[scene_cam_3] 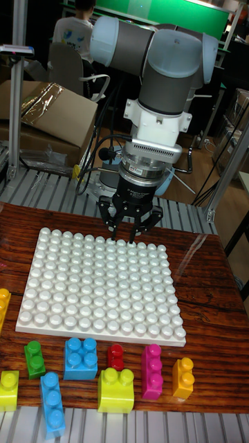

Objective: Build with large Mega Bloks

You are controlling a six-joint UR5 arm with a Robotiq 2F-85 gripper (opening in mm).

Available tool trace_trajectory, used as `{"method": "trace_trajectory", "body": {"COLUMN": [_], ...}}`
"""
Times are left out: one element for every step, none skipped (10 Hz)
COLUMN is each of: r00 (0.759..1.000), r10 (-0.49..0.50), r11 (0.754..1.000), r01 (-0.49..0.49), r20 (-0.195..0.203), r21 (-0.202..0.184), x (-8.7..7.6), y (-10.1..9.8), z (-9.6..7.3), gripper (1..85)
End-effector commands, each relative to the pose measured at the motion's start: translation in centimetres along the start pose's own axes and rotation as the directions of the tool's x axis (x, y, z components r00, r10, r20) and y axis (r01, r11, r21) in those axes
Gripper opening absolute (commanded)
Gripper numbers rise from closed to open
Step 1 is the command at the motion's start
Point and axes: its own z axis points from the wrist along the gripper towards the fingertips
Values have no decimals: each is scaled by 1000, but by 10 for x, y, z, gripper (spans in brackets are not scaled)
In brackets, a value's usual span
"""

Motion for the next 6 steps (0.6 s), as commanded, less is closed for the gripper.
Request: {"method": "trace_trajectory", "body": {"r00": [1000,1000,1000,1000,1000,1000], "r10": [17,17,17,14,6,-4], "r11": [1000,1000,1000,1000,1000,1000], "r01": [-17,-17,-17,-14,-7,4], "r20": [-17,-17,-17,-17,-17,-17], "r21": [-19,-20,-22,-21,-15,-16], "x": [4,4,4,4,4,4], "y": [5,6,6,6,4,1], "z": [-1,-1,-1,-1,-1,-1], "gripper": [10,10,10,10,10,10]}}
